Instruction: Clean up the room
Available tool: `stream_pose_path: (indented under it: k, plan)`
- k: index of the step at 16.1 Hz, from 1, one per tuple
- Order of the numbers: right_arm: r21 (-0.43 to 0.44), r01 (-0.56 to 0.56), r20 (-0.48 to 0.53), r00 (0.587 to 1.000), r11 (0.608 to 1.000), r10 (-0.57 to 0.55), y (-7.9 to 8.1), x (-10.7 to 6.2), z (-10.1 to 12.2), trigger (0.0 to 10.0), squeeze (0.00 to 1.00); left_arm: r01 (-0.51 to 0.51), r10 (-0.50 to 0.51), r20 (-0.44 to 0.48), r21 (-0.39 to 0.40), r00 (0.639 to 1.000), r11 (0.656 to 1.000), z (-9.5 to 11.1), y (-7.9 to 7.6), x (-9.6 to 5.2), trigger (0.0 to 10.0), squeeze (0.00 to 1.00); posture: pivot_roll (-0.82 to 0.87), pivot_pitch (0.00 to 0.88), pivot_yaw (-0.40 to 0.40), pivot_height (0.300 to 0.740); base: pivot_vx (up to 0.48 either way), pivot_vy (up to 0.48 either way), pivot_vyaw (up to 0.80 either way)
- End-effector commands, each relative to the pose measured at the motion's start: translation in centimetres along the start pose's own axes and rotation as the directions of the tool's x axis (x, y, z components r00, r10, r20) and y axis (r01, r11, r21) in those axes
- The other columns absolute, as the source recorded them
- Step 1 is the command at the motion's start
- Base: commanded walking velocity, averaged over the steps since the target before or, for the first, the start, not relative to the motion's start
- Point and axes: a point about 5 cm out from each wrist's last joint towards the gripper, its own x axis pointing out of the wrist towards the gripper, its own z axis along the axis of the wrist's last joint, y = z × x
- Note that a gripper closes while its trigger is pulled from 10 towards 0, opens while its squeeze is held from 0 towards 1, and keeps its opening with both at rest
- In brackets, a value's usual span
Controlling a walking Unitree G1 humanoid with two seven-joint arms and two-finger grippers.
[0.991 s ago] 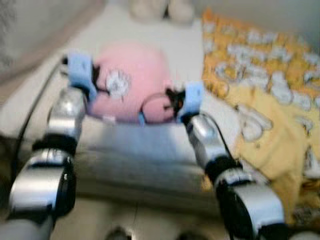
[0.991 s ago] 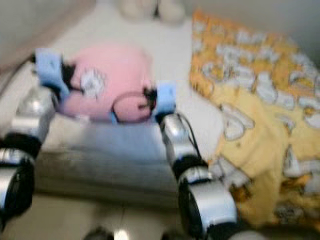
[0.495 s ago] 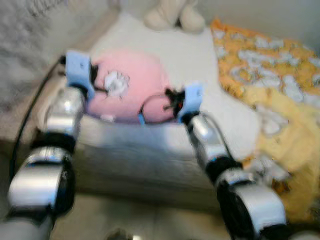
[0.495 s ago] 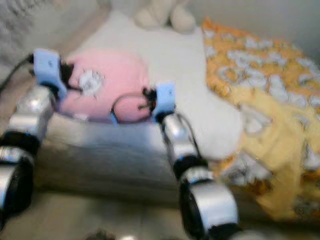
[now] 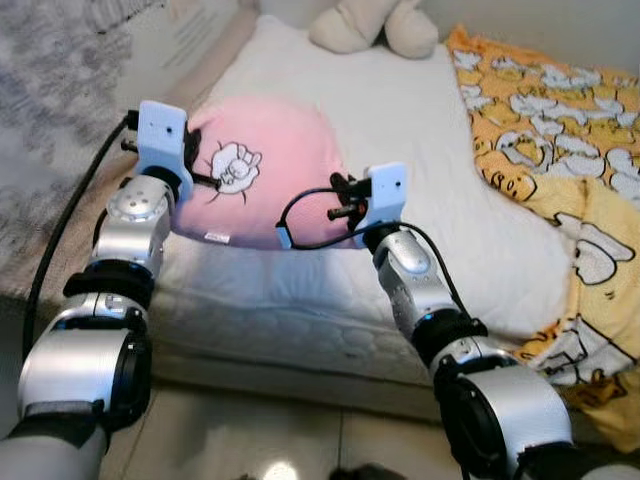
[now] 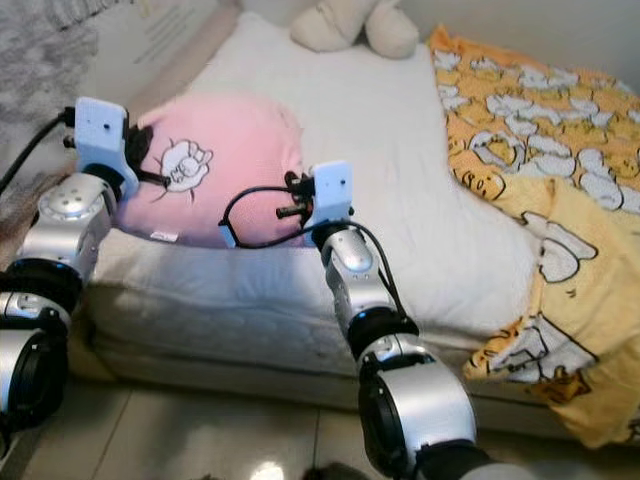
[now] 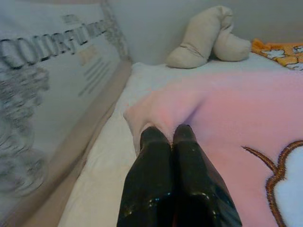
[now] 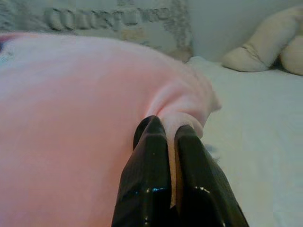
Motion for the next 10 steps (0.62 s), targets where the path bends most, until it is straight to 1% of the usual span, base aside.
stream_pose_path:
  k: [1,10]
  plan:
    - [-0.014,0.011,0.043,0.999,1.0,-0.01,-0.36,0.24,0.98,0.0,0.0,-0.014,0.013,0.044,0.022,0.999,1.0,1.3,0.49,0.28,0.0,0.0,0.05,0.001,-0.056,0.74,0.442,0.0,0.0]
    - [-0.014,-0.003,0.033,0.999,1.0,0.003,-0.25,0.15,0.73,0.0,0.0,-0.044,0.045,0.043,-0.011,0.998,0.999,1.41,0.97,0.34,0.0,0.0,0.05,0.015,-0.06,0.74,0.438,0.0,0.0]
